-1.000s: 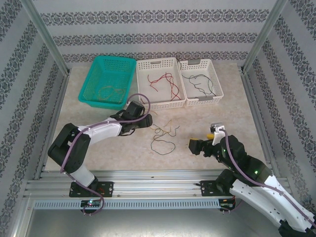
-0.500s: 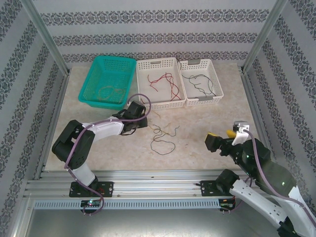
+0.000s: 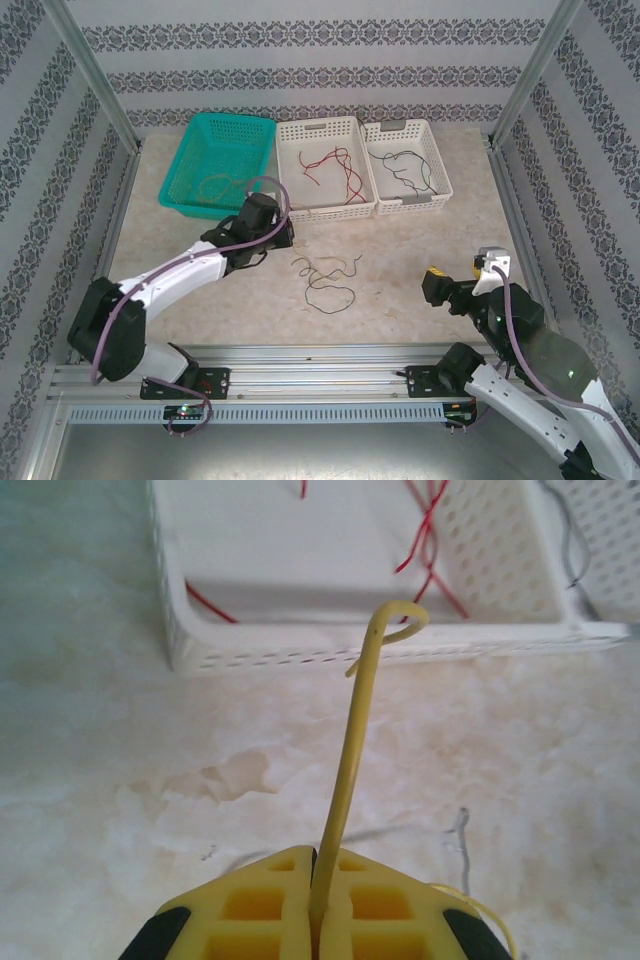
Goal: Untangle the cables
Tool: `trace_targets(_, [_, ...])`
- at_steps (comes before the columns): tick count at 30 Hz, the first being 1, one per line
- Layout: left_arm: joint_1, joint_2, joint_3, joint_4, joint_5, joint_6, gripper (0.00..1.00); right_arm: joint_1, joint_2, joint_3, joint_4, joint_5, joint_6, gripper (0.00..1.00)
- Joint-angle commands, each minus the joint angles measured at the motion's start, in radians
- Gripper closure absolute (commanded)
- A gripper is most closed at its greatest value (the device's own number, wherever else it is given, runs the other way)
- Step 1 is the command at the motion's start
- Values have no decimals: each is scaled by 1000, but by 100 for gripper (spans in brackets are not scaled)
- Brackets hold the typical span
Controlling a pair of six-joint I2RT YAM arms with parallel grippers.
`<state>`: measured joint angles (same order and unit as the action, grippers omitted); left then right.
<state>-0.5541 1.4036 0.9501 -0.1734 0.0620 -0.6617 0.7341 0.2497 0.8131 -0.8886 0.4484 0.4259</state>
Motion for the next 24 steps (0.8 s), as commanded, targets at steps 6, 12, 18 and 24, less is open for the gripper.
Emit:
trace_targets(6, [12, -192, 162, -243, 41, 40, 100, -132, 14, -26, 29, -85, -45, 2])
trace_targets(12, [39, -270, 353, -425, 12, 106, 100, -267, 49, -29, 47, -211, -65, 2])
trace_targets(18, [158, -234, 546, -554, -26, 221, 100, -306, 44, -32, 53, -251, -71, 2])
trace_targets(24, [384, -121, 661, -547, 18, 228, 100, -307, 28, -35, 54, -251, -72, 2])
